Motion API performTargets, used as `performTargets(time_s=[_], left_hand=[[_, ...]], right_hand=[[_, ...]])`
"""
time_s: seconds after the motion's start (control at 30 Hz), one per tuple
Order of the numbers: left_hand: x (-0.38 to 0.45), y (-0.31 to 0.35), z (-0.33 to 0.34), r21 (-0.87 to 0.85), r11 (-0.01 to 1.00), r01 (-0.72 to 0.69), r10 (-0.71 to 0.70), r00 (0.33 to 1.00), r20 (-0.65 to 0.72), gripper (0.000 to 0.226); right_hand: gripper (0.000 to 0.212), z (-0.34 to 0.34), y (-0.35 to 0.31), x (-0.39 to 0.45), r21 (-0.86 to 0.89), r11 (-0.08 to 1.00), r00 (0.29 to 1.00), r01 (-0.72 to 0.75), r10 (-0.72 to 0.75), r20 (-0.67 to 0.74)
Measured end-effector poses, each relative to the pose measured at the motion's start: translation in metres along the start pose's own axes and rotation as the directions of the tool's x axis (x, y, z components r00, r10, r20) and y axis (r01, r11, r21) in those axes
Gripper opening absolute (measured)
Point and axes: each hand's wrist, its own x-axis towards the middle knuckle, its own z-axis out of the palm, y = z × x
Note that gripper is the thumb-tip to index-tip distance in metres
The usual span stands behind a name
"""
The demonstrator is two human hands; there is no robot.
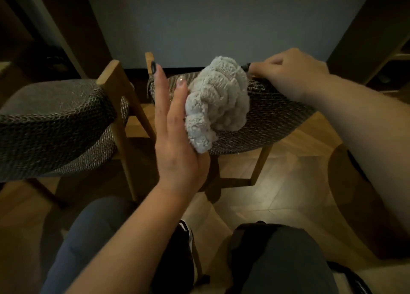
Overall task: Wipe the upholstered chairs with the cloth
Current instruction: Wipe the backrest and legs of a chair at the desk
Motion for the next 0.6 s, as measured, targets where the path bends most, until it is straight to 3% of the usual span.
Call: performTargets(time_s=[0.07,0.17,0.27,0.33,0.4,0.47,0.53,0.6], left_hand=[[0.007,0.015,0.021,0.013,0.999,0.037,-0.036,0.998,-0.048,0.044],[0.023,0.044,0.044,-0.096,0.985,0.144,-0.155,0.980,-0.122,0.045],[0.041,0.018,0.045,-0.218,0.940,0.264,-0.317,0.911,-0.264,0.046],[0.051,-0.013,0.039,-0.164,0.923,0.347,-0.380,0.884,-0.273,0.052],[0.057,-0.022,0.043,0.007,0.953,0.302,-0.298,0.943,-0.151,0.049],[0.052,0.004,0.055,0.252,0.958,0.136,-0.157,0.985,0.065,0.052],[0.045,0.025,0.060,0.325,0.945,0.036,-0.111,0.970,0.214,0.055],[0.042,0.025,0.056,0.305,0.952,-0.002,-0.085,0.959,0.269,0.053]], right_hand=[[0.070,0.000,-0.001,0.002,0.143,0.990,1.000,-0.012,0.013,-0.006],[0.077,-0.002,-0.001,0.007,0.413,0.910,0.999,-0.045,0.042,0.018],[0.085,-0.002,0.004,0.010,0.522,0.851,0.997,-0.064,0.038,0.060],[0.089,-0.003,0.006,0.011,0.540,0.839,0.997,-0.069,0.035,0.072],[0.090,-0.002,0.007,0.013,0.538,0.840,0.997,-0.069,0.034,0.075],[0.089,-0.001,0.006,0.013,0.532,0.844,0.998,-0.065,0.041,0.057],[0.085,0.000,0.005,0.013,0.525,0.849,0.999,-0.054,0.051,0.021],[0.084,-0.001,0.004,0.012,0.513,0.857,0.998,-0.055,0.061,0.005]])
